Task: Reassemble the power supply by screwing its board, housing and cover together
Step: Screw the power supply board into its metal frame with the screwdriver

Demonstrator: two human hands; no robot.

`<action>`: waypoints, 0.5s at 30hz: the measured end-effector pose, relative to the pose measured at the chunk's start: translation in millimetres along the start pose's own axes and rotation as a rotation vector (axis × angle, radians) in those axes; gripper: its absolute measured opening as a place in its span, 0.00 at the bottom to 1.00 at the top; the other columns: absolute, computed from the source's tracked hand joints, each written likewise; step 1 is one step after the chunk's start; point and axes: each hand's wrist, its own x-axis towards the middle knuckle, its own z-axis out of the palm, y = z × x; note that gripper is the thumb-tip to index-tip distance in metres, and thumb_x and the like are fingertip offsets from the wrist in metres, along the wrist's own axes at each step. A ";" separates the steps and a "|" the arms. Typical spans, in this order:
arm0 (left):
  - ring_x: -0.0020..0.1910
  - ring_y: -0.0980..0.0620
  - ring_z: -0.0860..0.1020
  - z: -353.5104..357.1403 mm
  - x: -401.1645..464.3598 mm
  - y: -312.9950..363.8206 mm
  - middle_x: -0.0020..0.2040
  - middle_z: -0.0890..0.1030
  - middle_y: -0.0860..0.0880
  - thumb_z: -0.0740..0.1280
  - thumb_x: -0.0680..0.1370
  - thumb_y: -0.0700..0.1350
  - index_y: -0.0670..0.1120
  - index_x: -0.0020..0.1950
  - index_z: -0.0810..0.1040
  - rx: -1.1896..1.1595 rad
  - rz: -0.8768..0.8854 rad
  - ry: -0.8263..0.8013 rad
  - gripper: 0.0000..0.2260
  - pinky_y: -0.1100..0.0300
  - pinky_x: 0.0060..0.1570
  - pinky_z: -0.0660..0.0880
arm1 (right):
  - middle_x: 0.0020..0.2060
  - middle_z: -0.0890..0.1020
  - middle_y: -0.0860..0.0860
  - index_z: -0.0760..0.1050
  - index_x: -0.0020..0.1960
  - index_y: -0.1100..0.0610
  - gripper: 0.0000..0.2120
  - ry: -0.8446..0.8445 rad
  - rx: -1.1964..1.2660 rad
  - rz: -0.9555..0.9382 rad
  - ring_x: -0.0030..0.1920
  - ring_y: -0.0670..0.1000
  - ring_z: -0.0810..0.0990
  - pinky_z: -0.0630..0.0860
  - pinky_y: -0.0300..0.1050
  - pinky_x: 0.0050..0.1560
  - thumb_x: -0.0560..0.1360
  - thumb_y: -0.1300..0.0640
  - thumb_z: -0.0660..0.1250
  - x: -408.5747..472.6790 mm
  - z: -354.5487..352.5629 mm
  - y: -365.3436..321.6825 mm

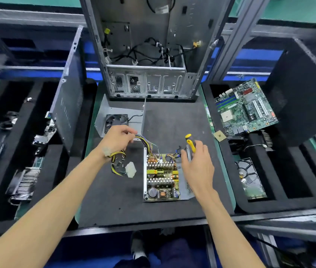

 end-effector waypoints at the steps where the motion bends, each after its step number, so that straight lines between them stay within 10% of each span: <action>1: 0.28 0.51 0.69 -1.0 -0.1 -7.5 0.38 0.78 0.45 0.63 0.81 0.36 0.40 0.57 0.82 -0.023 -0.005 -0.001 0.09 0.59 0.31 0.69 | 0.50 0.74 0.50 0.71 0.61 0.54 0.11 -0.023 0.073 0.028 0.47 0.54 0.75 0.68 0.50 0.41 0.83 0.51 0.64 -1.4 3.7 3.6; 6: 0.27 0.54 0.71 0.7 -9.3 -36.8 0.36 0.77 0.49 0.59 0.83 0.37 0.49 0.62 0.81 0.092 0.009 -0.001 0.15 0.66 0.29 0.70 | 0.38 0.76 0.48 0.69 0.47 0.49 0.07 -0.084 0.432 0.151 0.37 0.48 0.72 0.67 0.46 0.37 0.83 0.52 0.64 -0.2 9.9 8.9; 15: 0.29 0.53 0.80 10.8 -52.7 -58.2 0.38 0.82 0.48 0.61 0.82 0.40 0.60 0.56 0.77 0.150 0.091 -0.067 0.14 0.60 0.32 0.76 | 0.39 0.75 0.49 0.70 0.52 0.49 0.07 -0.121 0.556 0.194 0.37 0.49 0.70 0.68 0.46 0.39 0.83 0.47 0.63 0.8 14.0 12.2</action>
